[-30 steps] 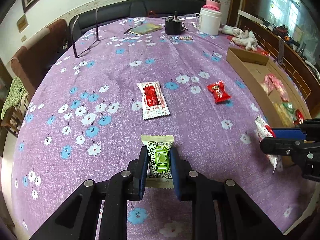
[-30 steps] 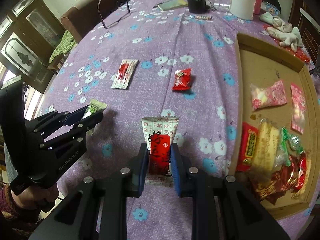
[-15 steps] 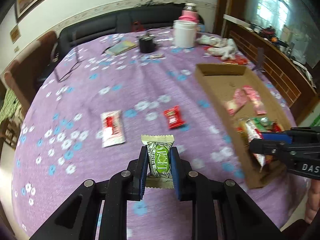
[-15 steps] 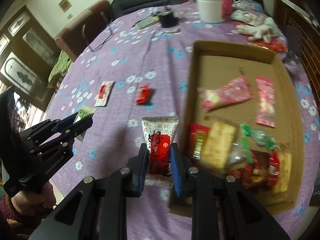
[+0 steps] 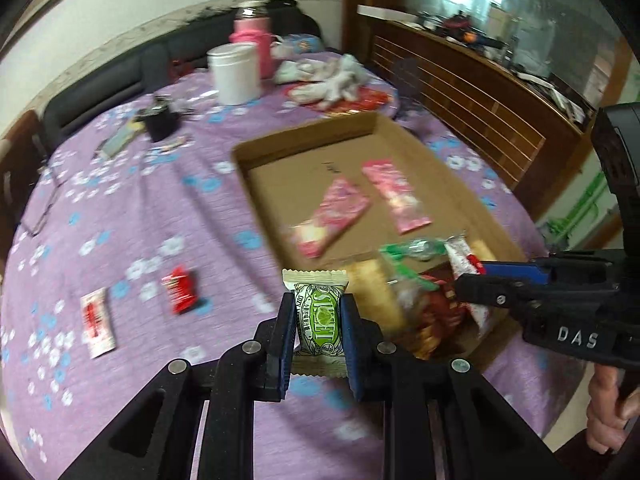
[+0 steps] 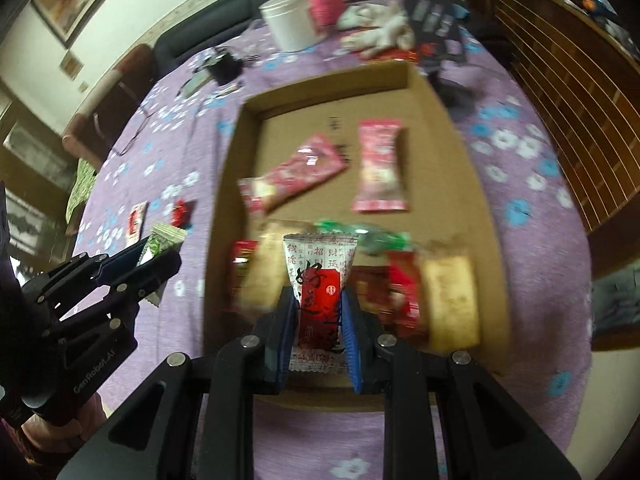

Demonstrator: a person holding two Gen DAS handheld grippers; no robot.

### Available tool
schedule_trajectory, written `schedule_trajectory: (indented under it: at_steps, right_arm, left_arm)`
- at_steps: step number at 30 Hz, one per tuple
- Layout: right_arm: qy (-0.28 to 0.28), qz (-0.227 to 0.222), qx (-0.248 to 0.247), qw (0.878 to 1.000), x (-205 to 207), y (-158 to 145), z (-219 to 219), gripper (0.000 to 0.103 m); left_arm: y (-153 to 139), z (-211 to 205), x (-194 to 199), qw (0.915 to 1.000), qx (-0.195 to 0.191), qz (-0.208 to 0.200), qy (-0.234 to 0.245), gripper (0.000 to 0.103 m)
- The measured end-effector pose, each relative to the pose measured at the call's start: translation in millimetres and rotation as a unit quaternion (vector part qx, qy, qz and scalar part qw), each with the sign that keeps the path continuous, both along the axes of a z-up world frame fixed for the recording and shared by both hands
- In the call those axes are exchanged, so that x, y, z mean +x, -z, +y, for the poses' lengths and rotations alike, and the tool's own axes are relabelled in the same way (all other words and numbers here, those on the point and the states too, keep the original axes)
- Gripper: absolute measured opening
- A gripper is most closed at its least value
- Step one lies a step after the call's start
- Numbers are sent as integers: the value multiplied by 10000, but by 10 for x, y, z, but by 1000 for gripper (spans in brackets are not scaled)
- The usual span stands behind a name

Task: Organize snacks
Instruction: 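Carry green candy into tray with left gripper while right carries white packet, then open both grippers to release the candy and packet in the tray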

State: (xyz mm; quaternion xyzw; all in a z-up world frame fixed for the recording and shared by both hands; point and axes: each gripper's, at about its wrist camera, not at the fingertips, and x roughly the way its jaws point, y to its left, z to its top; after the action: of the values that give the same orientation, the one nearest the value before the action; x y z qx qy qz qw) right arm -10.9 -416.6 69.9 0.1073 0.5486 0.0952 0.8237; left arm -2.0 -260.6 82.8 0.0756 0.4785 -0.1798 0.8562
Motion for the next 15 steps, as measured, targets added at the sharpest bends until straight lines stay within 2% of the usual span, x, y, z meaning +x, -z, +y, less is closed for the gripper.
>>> schedule_trajectory:
  at_steps: [9,15]
  right_arm:
    - [284,158,-107,9994,-28,99,-320,22]
    - [295,241,-131,9992,-1,163,-364,22]
  left_arm:
    - [192,-488,157,9983,-79,397,415,22]
    - [297,-641,215,9976,50,444,527,22]
